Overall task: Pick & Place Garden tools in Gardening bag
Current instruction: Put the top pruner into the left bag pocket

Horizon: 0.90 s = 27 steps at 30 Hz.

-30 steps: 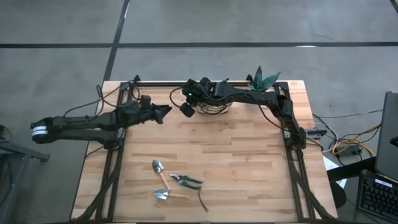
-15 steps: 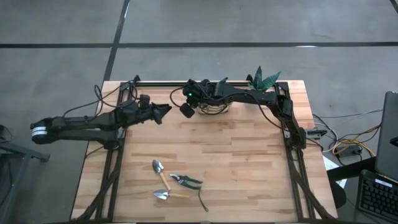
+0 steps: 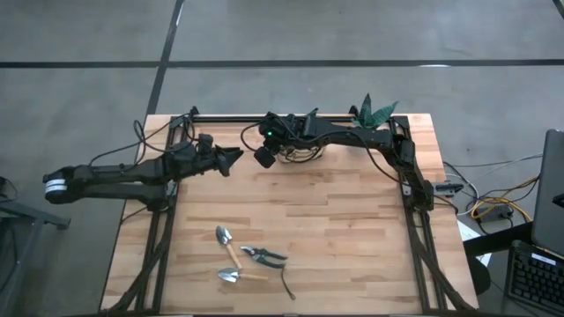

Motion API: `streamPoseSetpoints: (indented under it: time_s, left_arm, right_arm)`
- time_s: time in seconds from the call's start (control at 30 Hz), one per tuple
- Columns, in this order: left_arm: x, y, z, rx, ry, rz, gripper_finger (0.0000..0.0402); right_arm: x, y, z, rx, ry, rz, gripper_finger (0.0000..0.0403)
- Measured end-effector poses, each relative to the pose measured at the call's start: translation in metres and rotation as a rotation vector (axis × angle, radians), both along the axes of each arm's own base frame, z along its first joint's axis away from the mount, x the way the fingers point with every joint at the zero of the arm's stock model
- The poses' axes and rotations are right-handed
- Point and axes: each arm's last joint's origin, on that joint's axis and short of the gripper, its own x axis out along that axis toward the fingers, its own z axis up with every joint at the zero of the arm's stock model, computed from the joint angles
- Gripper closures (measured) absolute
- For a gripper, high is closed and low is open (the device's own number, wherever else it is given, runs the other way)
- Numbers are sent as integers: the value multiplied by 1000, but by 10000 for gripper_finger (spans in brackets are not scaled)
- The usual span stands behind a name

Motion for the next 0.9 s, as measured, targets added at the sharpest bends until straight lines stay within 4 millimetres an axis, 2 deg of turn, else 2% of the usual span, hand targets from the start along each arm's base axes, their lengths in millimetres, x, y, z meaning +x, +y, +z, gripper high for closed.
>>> streamPoseSetpoints:
  time_s: [0.4,0.9]
  left_arm:
    - [0,0,0,21,10,-12,246]
    - [0,0,-1,55,36,-21,246]
  right_arm:
    - [1,2,-2,46,-12,36,337]
    - [6,10,1,175,-82,189,338]
